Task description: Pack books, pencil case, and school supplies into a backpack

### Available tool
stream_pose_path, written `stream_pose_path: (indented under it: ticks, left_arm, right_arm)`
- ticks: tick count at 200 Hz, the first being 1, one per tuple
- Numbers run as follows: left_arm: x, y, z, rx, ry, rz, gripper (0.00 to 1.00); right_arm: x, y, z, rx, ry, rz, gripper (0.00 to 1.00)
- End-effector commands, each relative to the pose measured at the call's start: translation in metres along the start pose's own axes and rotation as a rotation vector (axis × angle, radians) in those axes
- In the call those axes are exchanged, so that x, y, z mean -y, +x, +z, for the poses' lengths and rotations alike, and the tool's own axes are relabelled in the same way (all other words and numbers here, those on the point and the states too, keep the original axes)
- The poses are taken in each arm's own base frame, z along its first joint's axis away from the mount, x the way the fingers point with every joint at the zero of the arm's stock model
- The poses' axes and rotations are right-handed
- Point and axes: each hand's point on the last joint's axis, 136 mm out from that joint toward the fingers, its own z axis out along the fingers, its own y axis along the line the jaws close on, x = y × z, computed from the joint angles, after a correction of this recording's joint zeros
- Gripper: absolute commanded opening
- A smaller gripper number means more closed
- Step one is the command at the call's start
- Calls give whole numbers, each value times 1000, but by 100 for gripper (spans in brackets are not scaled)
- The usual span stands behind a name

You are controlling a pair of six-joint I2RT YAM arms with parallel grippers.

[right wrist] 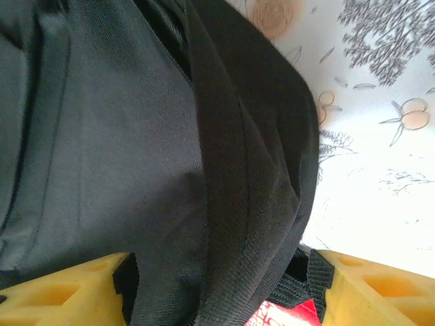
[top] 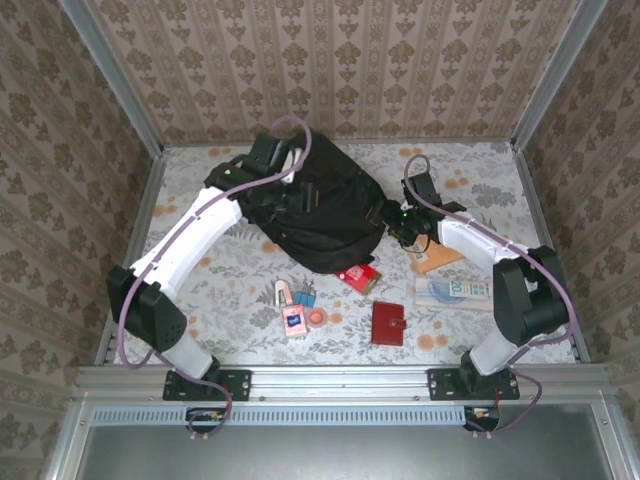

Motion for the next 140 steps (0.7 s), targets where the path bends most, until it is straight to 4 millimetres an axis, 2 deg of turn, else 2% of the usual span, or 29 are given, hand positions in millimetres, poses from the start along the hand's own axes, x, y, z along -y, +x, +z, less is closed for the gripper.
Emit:
stream_pose_path:
  ticks: [1,11,31,54,82,109,140]
  left_arm:
    - [2,9,26,-95,-79,105,57]
    - [13,7,36,-107,-78,146,59]
    - [21,11,60,-154,-85,193,61]
    - [34,22,83,-206,-46,230,63]
    - [48,36,97,-255,7,255,70]
    - [50,43,102,-276,37,250,72]
    - [51,55,102,-303,58,266,75]
  right_arm:
    - [-21,-1,6,-30,-77,-15,55]
    - [-21,-1,7,-29,-85,-8,42]
    - [-25,-2,5,-10,-134,11,18]
    - [-40,-4,0,-3,-298,46,0]
    - [-63,-13,-12,19,-537,89,0]
    - [-85,-13,-22,9,-713,89,0]
    - [-90,-14,-26,10,-813,111,0]
